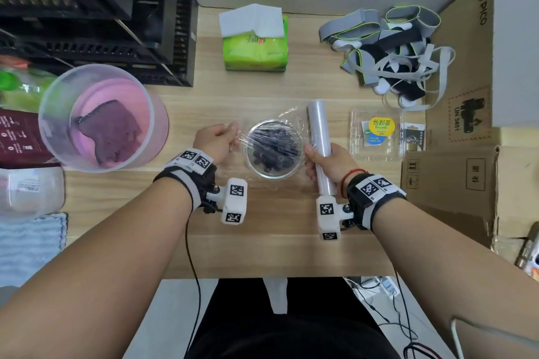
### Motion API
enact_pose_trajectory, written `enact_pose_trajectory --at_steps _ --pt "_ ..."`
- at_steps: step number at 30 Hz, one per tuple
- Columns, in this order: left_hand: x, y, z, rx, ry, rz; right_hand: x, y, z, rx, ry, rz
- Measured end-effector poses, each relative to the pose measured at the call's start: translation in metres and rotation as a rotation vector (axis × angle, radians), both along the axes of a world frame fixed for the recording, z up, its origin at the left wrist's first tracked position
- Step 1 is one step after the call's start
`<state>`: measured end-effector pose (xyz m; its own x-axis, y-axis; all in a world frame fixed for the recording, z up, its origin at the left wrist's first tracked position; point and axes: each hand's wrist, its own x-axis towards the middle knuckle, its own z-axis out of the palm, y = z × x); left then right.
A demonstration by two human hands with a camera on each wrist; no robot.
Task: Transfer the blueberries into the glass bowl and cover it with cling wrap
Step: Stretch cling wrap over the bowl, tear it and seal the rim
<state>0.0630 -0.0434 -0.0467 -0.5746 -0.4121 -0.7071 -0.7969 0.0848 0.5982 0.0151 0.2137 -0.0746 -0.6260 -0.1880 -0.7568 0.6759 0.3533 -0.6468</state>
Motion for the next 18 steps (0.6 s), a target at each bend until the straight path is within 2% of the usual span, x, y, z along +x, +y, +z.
enact_pose_trajectory --at_steps 6,10,15,17,18 --pt "0.014 -0.013 -0.008 -0.131 -0.075 0.047 0.000 0.001 -0.003 0.010 -0.009 -0.022" --pt "0.013 -0.021 -0.006 -0.267 -0.056 0.097 0.000 0.000 -0.006 -0.014 -0.018 -0.056" --pt "0.003 -0.035 -0.001 -0.340 0.046 0.256 0.000 -0.001 -0.006 -0.011 -0.021 -0.064" --pt "-0.003 -0.027 0.009 -0.375 0.110 0.217 0.000 0.000 -0.006 0.000 -0.014 -0.063" --pt "-0.006 -0.019 0.014 -0.368 0.153 0.139 0.000 0.000 -0.006 0.004 -0.010 -0.059"
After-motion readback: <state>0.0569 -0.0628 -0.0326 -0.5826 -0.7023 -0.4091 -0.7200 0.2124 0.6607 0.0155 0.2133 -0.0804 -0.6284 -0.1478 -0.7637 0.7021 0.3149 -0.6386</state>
